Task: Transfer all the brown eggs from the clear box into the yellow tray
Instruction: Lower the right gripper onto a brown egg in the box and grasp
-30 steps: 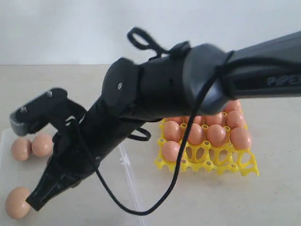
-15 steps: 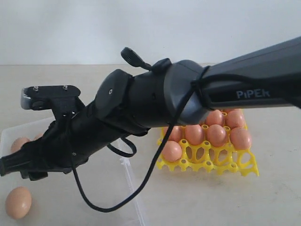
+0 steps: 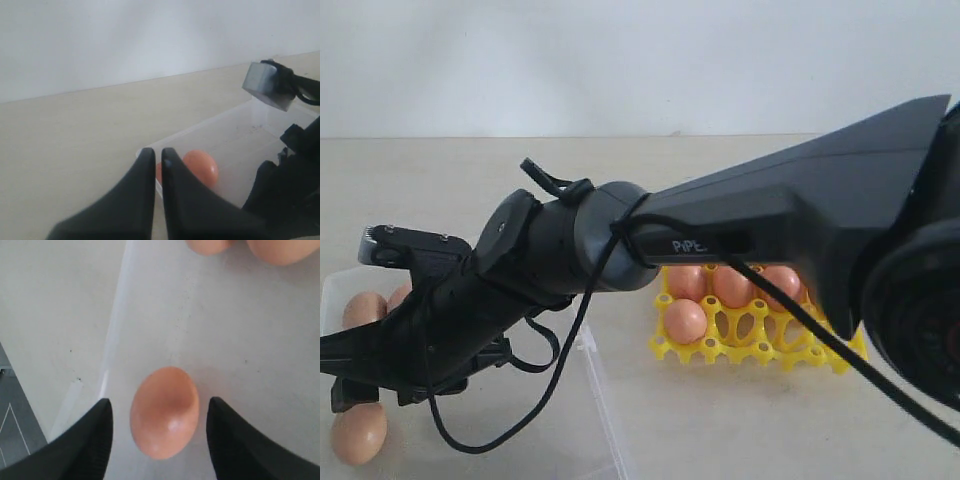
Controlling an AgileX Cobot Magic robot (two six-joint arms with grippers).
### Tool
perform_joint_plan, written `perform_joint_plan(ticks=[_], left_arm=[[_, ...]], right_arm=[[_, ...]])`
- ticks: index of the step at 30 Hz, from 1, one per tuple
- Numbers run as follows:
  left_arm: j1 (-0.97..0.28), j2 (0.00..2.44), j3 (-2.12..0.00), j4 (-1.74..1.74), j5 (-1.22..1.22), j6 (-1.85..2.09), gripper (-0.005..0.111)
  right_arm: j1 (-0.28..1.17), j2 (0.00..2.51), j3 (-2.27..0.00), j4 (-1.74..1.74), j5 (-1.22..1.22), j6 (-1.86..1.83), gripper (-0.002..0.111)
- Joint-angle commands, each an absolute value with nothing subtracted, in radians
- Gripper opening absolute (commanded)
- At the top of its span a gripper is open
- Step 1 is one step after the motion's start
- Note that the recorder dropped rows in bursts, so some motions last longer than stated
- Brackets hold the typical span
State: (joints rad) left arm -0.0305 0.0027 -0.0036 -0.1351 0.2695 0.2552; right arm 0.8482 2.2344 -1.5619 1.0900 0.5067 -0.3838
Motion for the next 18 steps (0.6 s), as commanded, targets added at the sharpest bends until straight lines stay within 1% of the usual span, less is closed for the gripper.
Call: perform_joint_plan(ticks=[1,18], left_arm=[[-0.034,0.0,0.0,-0.142,0.262,0.255,0.004],[-0.034,0.0,0.0,-0.142,0.262,0.255,0.004]], right_arm=[[0.849,2.255,-1.573,1.091,0.529,-0.372,0.05],[0.849,2.287,-1.588,1.129,0.522,-0.375,0.05]])
